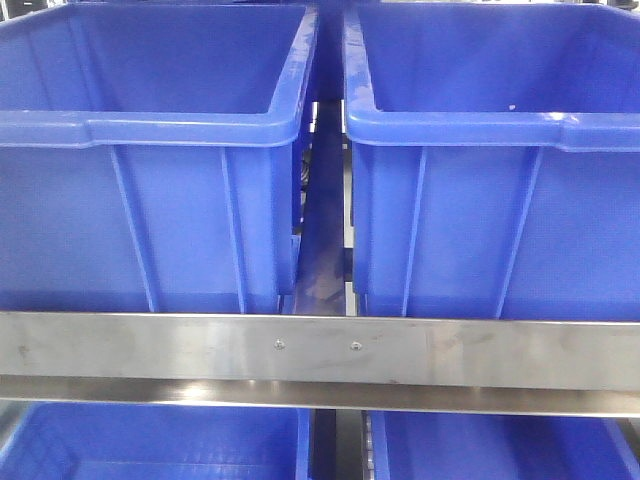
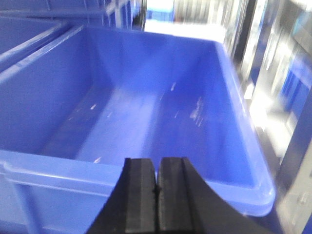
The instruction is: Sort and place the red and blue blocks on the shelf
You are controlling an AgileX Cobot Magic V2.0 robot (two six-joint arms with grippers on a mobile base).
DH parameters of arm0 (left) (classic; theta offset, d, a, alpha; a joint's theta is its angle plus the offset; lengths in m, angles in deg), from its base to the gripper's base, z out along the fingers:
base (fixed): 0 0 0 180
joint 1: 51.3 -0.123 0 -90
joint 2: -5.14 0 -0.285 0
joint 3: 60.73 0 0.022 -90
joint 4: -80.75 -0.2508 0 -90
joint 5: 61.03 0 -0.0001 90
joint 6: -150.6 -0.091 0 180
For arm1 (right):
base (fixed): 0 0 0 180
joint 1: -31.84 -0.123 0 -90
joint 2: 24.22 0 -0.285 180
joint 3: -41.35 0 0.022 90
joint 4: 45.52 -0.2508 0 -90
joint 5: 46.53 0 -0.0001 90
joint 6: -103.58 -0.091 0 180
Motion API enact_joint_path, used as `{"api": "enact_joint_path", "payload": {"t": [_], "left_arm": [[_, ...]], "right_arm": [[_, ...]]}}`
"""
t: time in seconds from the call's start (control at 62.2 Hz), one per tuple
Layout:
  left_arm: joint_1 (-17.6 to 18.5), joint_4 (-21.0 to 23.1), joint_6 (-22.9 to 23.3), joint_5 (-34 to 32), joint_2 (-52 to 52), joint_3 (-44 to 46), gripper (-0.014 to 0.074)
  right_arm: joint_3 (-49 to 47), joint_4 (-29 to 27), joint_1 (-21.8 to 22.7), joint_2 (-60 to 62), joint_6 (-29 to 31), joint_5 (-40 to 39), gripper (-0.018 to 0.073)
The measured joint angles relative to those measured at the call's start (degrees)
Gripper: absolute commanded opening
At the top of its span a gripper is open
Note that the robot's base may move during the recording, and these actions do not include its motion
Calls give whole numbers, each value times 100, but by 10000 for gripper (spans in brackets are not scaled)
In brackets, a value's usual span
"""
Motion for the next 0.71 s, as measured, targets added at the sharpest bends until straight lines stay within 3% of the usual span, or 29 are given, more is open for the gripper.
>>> {"api": "enact_joint_path", "payload": {"t": [0.241, 0.466, 0.708], "left_arm": [[0, 0, 0, 0, 0, 0, 125], [0, 0, 0, 0, 0, 0, 125], [0, 0, 0, 0, 0, 0, 125]], "right_arm": [[672, -49, 0, 709, 0, 224, 49], [961, -480, 0, 1138, 0, 1058, 49], [961, -518, -140, 1150, 0, 979, 49]]}}
